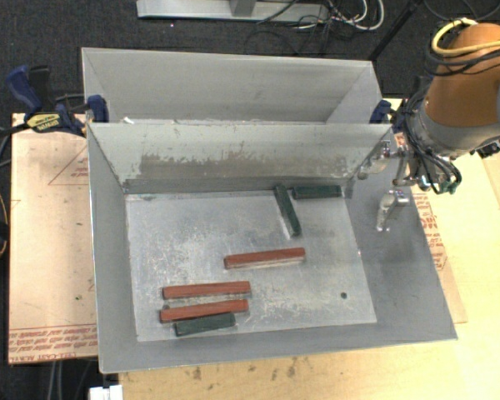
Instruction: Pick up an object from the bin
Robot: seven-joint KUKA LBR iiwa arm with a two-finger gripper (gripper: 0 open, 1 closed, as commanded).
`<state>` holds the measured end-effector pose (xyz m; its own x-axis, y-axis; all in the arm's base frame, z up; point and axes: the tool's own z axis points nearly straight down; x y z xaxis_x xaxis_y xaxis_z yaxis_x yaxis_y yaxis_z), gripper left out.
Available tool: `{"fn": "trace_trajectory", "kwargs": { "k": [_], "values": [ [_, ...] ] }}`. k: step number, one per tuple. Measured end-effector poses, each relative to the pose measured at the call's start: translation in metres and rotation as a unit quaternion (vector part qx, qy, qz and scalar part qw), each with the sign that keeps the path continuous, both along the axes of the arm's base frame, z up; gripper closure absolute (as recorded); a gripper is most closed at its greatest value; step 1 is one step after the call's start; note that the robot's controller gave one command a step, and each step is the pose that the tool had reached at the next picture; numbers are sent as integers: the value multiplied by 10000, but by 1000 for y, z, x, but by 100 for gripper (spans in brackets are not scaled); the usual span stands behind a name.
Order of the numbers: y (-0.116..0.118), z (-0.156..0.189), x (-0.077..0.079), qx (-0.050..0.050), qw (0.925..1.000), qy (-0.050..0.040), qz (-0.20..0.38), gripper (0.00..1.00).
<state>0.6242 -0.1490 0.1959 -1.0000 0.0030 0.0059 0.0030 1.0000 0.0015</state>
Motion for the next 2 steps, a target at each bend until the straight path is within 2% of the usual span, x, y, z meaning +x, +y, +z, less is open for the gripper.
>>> {"fn": "trace_trajectory", "kwargs": {
  "k": [1,2],
  "values": [
    [1,5,2,-7,10000,-40,12,0],
    [35,-58,-34,-7,9998,-54,-202,0]
  ]
}}
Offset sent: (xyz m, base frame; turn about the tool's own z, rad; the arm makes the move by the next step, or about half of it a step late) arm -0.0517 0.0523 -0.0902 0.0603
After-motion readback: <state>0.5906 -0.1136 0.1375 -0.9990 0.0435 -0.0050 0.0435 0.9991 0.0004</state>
